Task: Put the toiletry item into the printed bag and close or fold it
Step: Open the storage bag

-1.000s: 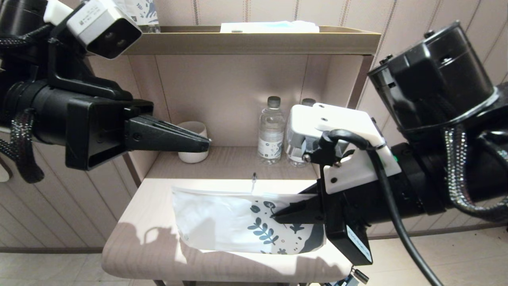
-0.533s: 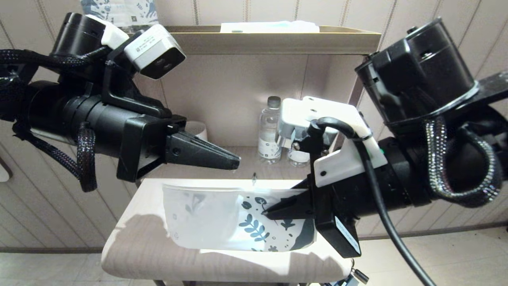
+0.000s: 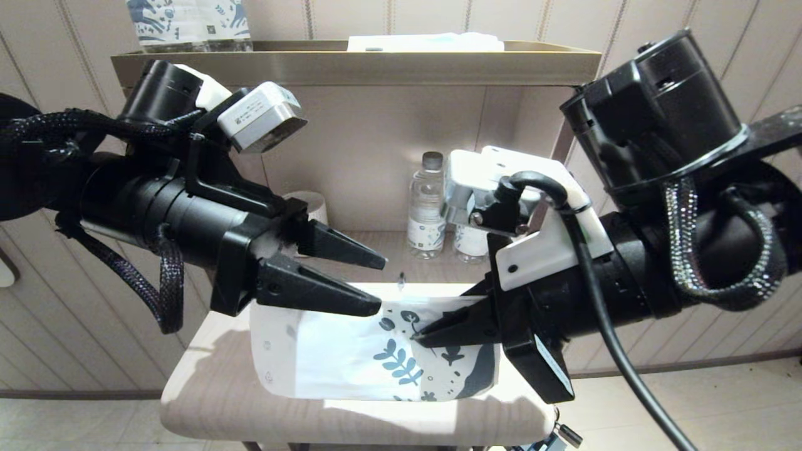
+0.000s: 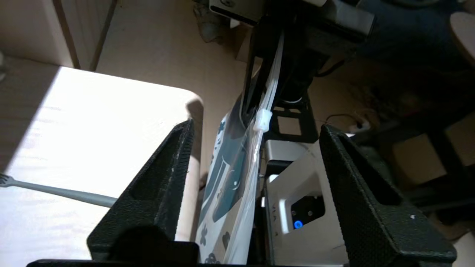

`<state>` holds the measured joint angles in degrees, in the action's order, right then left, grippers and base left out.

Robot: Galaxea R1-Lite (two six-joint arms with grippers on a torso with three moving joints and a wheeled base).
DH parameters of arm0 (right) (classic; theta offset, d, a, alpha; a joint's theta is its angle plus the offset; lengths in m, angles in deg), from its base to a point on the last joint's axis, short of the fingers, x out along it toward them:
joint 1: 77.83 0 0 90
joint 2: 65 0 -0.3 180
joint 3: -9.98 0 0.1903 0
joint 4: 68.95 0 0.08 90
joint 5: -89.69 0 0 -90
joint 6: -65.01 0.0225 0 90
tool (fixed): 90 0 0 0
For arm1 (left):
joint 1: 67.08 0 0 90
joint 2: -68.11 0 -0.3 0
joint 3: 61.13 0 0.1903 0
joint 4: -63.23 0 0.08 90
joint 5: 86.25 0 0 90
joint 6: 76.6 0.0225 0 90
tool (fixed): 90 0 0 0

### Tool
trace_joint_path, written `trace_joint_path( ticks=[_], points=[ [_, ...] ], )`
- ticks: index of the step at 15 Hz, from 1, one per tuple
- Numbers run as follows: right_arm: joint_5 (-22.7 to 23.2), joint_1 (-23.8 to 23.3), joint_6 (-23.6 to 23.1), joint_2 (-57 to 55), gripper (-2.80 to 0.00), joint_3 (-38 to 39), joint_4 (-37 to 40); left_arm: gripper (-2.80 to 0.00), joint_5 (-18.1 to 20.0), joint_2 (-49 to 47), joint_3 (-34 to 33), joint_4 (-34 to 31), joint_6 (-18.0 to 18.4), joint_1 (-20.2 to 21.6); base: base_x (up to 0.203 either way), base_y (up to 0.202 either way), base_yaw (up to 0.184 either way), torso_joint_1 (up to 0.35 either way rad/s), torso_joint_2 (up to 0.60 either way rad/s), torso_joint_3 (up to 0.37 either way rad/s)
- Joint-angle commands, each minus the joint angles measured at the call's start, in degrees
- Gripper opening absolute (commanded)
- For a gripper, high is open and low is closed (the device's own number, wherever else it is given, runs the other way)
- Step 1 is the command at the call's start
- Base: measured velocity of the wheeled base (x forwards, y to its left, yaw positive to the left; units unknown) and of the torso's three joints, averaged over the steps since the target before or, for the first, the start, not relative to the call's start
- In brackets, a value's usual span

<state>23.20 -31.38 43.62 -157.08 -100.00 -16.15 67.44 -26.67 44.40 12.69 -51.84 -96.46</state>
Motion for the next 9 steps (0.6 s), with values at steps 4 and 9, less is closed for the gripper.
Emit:
trace_joint_path(
  ticks=[4,9],
  points=[
    [0.74,-0.13,-0.07,-1.47,-2.8,-1.65,0.42,0.0,-1.0,-0.35,-0.54,-0.31,2.91,0.25,0.0,0.0,0.0,0.0,0.0,0.0],
    [0.74,-0.13,0.99,-2.66,-2.8,-2.33,0.07,0.0,-4.71,-2.07,0.63,0.28,2.4,0.29,0.0,0.0,0.0,0.0,0.0,0.0]
  ],
)
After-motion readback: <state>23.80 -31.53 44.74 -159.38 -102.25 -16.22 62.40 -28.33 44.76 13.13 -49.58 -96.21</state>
